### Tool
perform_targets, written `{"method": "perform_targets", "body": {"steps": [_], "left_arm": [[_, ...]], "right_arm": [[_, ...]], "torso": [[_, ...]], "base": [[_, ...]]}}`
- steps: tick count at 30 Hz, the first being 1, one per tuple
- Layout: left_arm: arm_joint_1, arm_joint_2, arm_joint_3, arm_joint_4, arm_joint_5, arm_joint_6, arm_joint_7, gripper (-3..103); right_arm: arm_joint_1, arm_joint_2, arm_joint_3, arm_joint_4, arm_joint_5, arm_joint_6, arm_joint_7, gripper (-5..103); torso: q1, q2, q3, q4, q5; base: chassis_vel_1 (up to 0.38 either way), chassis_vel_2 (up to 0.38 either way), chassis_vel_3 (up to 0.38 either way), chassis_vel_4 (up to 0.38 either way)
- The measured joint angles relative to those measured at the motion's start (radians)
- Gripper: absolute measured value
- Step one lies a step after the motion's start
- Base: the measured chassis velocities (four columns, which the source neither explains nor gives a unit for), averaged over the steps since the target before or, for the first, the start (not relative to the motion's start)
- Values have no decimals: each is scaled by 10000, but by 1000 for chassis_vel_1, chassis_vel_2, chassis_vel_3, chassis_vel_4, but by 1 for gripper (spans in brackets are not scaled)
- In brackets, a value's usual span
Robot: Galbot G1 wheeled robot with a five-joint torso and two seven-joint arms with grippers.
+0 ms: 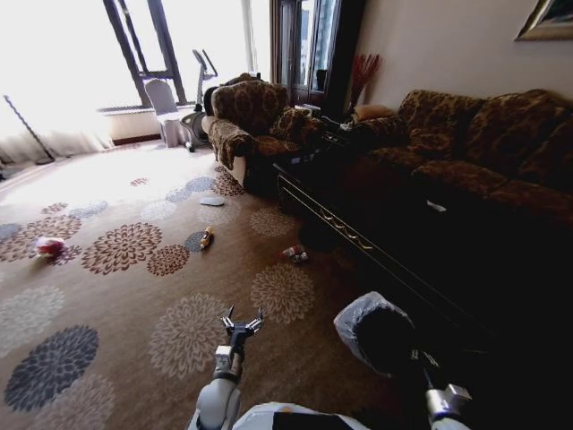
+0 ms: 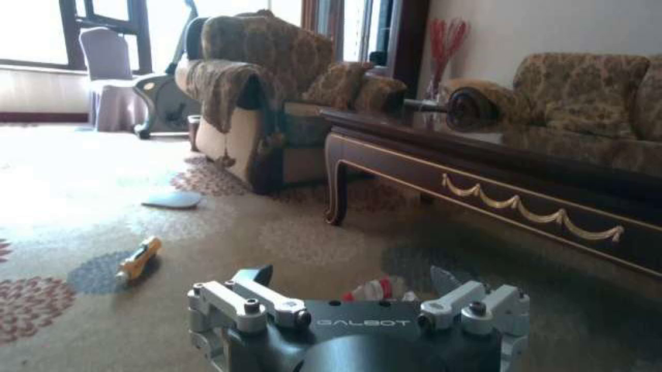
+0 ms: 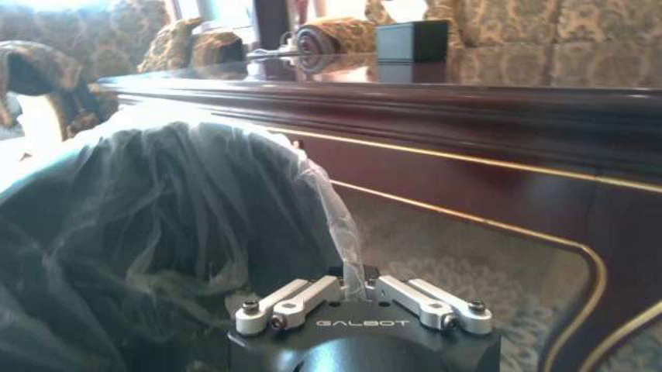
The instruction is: Pick up the trash from the ground and place it into the trash bin.
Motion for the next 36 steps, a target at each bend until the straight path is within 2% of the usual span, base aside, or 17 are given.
{"method": "perform_targets", "body": {"steps": [3,6,9,14,16,18,20,25,34,36], "left_arm": [[-189,169,-10,58,5,-135,1,100],[-251,476,-59,-271,-144,123,-3,100],[-165,705,-131,-735,-402,448,-10,100],[-66,478,-117,-973,-525,686,34,100],[-21,415,-44,-966,-466,692,91,100],[131,407,150,-586,46,484,194,100],[181,397,213,-455,201,435,195,100],[248,249,298,-282,487,575,-163,100],[191,191,26,-918,-13,609,-313,100],[142,380,-33,-987,-183,679,-269,100]], "right_arm": [[-82,137,-35,541,65,-238,32,1],[-109,380,-100,1077,105,-606,24,1],[13,691,-313,1354,156,-893,-52,1],[268,1009,-441,1363,-101,-910,-139,1],[287,1028,-449,1290,-159,-871,-186,1],[254,976,-436,1134,-171,-763,-228,1],[202,905,-398,1126,-129,-729,-242,1],[-26,524,-205,1357,213,-683,-200,1],[-19,577,-366,1814,-25,-770,-118,1],[141,698,-412,1963,-210,-836,-48,1]], "torso": [[0,0,-1,0,-9],[0,0,-1,12,-1],[0,0,0,7,0],[0,0,0,8,-1],[0,0,-1,8,-2],[0,0,0,6,3],[0,0,0,7,1],[0,0,0,5,-3],[0,0,0,7,1],[-1,0,0,10,-1]], "base": [[-6,-25,-36,-24],[0,0,0,0],[0,0,0,0],[0,0,0,0],[0,0,0,0],[0,0,0,0],[0,0,0,0],[0,0,0,0],[0,0,0,0],[0,0,0,0]]}}
